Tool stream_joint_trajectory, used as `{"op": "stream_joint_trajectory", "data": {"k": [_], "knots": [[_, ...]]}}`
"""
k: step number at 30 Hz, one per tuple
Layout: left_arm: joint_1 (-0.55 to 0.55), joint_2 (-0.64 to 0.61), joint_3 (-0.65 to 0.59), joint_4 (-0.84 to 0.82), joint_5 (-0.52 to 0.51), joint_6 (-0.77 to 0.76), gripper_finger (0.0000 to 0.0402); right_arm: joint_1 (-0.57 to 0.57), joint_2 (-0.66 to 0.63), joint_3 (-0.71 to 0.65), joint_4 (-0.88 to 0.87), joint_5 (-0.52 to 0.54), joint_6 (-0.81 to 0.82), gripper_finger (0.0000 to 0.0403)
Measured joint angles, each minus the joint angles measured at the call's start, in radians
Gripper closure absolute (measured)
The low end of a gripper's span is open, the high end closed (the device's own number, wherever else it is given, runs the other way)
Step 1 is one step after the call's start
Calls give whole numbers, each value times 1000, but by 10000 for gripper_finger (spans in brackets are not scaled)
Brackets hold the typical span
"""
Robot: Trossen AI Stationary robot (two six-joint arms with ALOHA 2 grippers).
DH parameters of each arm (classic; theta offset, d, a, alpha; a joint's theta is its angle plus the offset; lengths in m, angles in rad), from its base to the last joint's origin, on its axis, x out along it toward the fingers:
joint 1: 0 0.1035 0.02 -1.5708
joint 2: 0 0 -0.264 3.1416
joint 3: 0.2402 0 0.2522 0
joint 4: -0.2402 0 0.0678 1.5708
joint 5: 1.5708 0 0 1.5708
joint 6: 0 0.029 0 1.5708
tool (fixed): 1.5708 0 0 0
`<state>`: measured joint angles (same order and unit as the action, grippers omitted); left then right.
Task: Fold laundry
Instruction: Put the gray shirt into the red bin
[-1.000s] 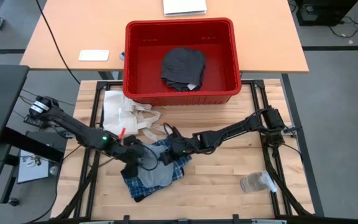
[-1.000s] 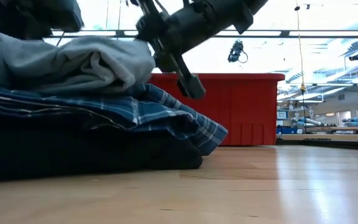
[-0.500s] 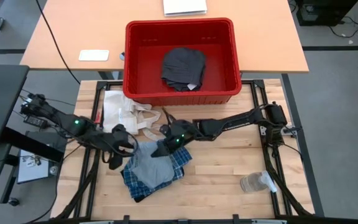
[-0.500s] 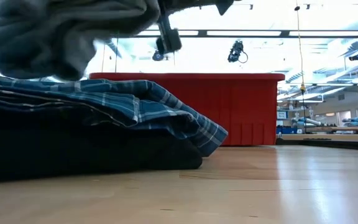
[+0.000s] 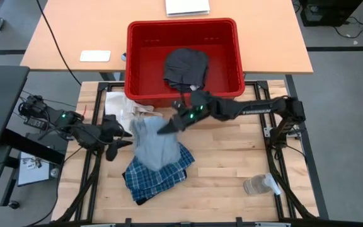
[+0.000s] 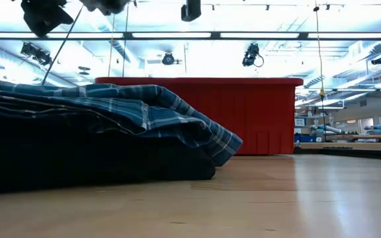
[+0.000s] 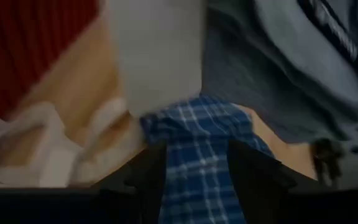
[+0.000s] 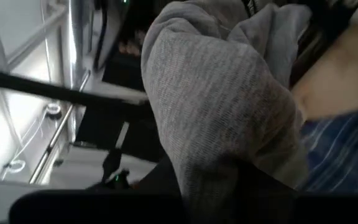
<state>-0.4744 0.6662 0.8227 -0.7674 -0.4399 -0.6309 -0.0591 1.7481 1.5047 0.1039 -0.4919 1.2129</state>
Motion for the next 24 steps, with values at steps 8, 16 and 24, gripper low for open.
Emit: {"op": "stream_joint_trajectory", "data": {"k": [8, 16, 24], "knots": [[0, 0, 0, 61, -65, 22, 228, -190, -53, -1, 6, 59, -63, 344], [0, 1, 0, 61, -106, 30, 228, -448, -50, -1, 64, 66, -123, 343], [10, 1, 0, 60, -363, 67, 228, -704, -40, -16, 60, -39, -175, 343]]}}
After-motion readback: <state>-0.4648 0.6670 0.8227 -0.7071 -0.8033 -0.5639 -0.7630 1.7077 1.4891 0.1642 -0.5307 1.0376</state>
